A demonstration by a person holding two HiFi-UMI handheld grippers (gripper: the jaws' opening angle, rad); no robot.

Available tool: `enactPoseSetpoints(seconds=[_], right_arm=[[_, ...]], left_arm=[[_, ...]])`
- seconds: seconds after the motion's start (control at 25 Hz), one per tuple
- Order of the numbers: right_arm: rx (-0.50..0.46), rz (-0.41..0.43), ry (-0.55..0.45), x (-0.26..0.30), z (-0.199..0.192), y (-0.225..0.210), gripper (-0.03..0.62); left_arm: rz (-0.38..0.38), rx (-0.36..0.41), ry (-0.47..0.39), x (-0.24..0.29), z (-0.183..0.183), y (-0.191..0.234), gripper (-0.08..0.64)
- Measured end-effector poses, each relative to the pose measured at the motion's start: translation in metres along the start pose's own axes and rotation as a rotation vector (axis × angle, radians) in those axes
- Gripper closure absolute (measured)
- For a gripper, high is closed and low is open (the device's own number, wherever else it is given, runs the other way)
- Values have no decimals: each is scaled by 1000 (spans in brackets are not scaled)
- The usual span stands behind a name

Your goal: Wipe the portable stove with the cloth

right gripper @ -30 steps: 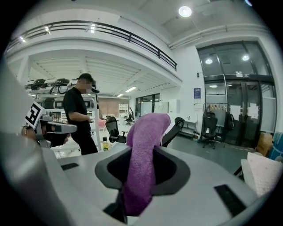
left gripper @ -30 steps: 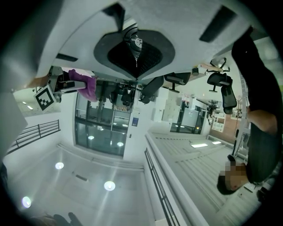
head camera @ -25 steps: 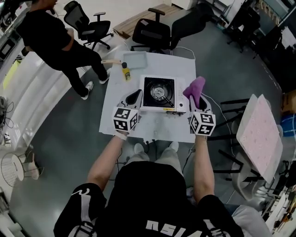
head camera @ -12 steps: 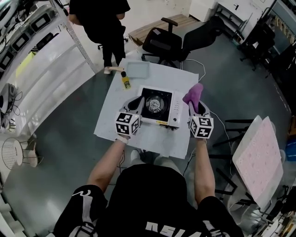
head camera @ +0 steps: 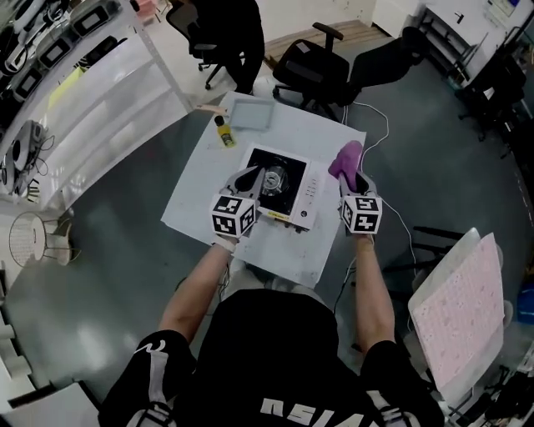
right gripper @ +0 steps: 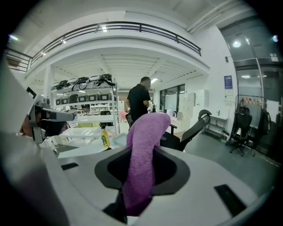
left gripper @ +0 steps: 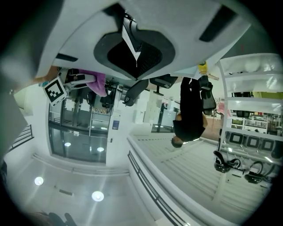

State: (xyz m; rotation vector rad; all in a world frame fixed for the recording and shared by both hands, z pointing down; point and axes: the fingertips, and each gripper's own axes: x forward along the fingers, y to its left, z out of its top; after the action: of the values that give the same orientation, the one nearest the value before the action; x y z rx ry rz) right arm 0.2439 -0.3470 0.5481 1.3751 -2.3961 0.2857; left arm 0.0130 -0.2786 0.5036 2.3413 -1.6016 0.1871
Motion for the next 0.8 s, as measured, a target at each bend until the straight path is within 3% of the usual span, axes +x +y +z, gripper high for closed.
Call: enactPoseSetpoints(seconds=[0.28,0.8], right_arm=[[-48,91,48,42,-20,-10,479],[-94,197,140,132,-74,-4,479]], left_arm=[[25,-26,20,23,-12,-13,551],[77,-78,80,64,-49,7,551]])
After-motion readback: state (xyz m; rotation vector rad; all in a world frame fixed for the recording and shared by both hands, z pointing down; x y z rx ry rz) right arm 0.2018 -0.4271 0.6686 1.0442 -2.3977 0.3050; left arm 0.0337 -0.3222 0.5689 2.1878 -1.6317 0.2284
